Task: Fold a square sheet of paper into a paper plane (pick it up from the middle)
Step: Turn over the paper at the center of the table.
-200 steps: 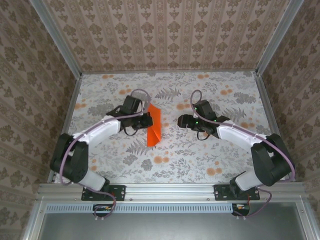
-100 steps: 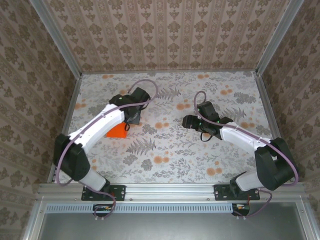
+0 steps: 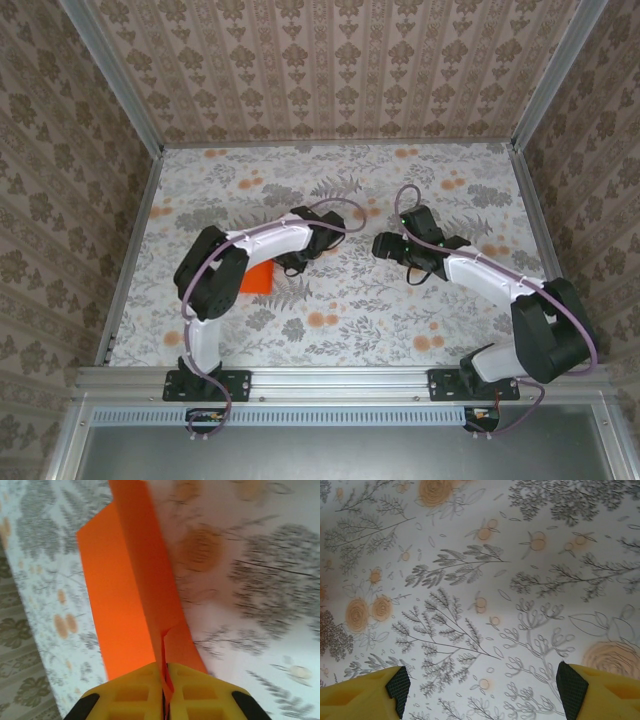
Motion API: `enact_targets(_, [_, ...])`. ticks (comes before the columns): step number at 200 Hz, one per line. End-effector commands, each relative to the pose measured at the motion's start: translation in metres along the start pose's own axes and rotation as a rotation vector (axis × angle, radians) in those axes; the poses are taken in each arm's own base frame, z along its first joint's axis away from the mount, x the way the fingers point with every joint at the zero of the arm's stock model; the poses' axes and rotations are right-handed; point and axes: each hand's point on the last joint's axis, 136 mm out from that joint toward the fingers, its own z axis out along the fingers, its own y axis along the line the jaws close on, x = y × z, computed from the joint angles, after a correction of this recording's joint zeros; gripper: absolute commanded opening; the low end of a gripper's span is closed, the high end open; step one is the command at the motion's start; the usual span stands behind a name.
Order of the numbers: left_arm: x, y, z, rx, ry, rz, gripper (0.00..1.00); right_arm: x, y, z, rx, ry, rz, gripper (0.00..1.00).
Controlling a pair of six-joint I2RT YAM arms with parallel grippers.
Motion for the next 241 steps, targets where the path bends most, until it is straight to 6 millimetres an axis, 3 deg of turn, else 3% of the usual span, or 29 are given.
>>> enact_targets(1, [-0.005, -0.03, -0.007, 0.122, -0.007, -0.039, 0.11, 0.002, -0.015, -0.008, 0.043, -0.01, 0.045, 0.81])
enact_targets(48, [-0.009, -0.071, -0.018, 0.363, -0.025, -0.078, 0.17, 0.002, -0.023, -0.008, 0.051, -0.004, 0.077, 0.81])
enact_targets(91, [-0.016, -0.093, -0.037, 0.561, -0.055, -0.104, 0.37, 0.001, -0.02, -0.007, 0.037, 0.004, 0.081, 0.81])
enact_targets(108, [-0.02, -0.099, -0.046, 0.646, -0.071, -0.116, 0.4, 0.001, -0.02, -0.007, 0.037, 0.007, 0.081, 0.81])
enact_targets(128, [-0.026, -0.105, -0.065, 0.758, -0.1, -0.115, 0.44, 0.0, -0.018, -0.007, 0.033, 0.008, 0.082, 0.81])
enact_targets(150, [-0.038, -0.106, -0.103, 0.907, -0.182, -0.12, 0.56, -0.002, -0.018, -0.008, 0.032, 0.008, 0.083, 0.81])
enact_targets(171, [-0.05, -0.09, -0.137, 1.017, -0.267, -0.157, 0.65, -0.004, -0.014, -0.01, 0.022, 0.008, 0.077, 0.81])
enact_targets(194, [-0.058, -0.057, -0.144, 1.086, -0.302, -0.286, 0.75, -0.007, -0.004, -0.011, -0.015, 0.019, 0.056, 0.81])
enact_targets(213, [-0.059, -0.023, -0.131, 1.108, -0.324, -0.421, 0.84, -0.008, 0.018, -0.012, -0.09, 0.03, 0.017, 0.81])
enact_targets(231, [-0.05, 0.008, -0.102, 1.079, -0.304, -0.551, 0.9, -0.009, 0.052, -0.017, -0.178, 0.028, -0.042, 0.8])
enact_targets(241, [-0.042, 0.022, -0.088, 1.065, -0.296, -0.612, 0.92, -0.003, 0.066, -0.01, -0.19, 0.053, -0.076, 0.8])
